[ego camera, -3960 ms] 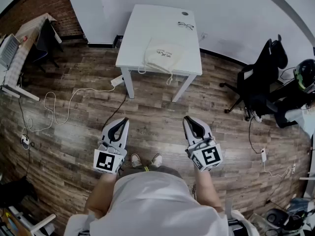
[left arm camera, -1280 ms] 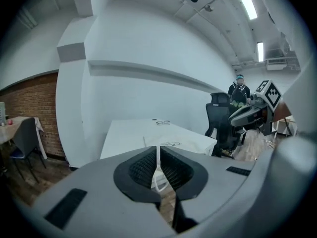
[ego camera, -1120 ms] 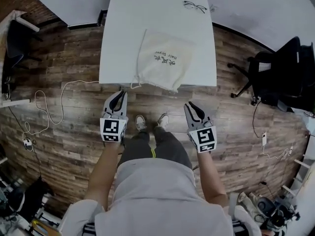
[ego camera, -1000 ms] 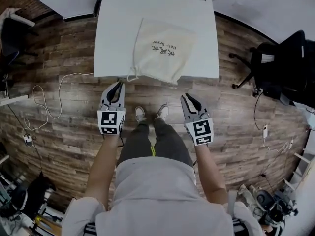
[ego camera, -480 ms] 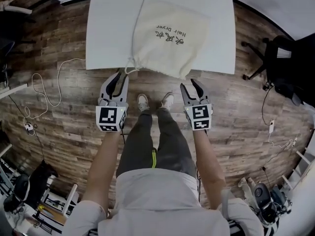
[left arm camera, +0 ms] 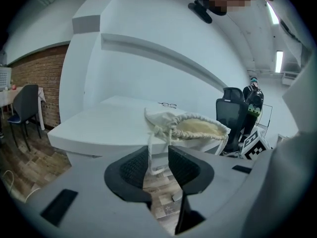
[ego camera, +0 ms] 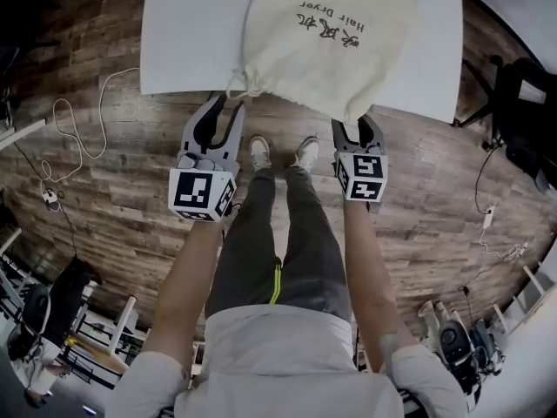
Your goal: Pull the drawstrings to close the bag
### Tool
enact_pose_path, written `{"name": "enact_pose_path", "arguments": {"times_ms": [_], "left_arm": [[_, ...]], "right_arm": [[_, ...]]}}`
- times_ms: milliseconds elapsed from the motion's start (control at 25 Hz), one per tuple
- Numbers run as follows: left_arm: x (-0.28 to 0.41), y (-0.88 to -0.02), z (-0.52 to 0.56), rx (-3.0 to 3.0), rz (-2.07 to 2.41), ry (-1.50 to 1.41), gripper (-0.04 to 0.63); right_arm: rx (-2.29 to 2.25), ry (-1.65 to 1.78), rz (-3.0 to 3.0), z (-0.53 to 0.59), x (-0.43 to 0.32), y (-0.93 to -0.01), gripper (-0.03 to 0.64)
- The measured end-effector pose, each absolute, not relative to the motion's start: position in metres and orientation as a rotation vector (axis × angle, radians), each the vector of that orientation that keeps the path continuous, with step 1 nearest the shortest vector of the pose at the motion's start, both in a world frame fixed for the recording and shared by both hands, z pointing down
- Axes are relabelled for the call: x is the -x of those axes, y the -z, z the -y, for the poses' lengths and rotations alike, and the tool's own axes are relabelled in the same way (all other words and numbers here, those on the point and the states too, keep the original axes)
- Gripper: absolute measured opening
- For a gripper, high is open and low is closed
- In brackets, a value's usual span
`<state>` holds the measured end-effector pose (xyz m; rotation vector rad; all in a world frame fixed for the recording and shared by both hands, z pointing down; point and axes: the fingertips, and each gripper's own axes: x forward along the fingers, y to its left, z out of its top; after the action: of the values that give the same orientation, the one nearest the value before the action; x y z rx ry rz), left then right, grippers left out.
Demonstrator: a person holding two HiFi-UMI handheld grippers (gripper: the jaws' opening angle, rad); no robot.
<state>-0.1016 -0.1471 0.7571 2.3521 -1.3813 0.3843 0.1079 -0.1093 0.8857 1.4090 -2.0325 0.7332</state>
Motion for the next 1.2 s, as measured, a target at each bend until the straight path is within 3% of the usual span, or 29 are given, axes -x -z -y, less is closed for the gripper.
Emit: {"name": "enact_pose_path", "arguments": {"times_ms": [720,1040,1200], "left_arm": [[0.113,-0.789,0.158,-2.253,1.497,-0.352,0.156],[0.109,-0.801,0.164,-2.140,1.515,-0.237,0.155],[0.115,-0.804,0.169,-2.093,1.545,-0.192,0.083]], "right_arm": [[-1.544,-0.730,1.997,0.119,-0.121,-0.910,0.158],[-1.643,-0.708,1.984,0.130,-0.131,-0.903,0.085],[-1.650,-0.712,1.999,0.131,-0.133,-0.901,0.054]]}}
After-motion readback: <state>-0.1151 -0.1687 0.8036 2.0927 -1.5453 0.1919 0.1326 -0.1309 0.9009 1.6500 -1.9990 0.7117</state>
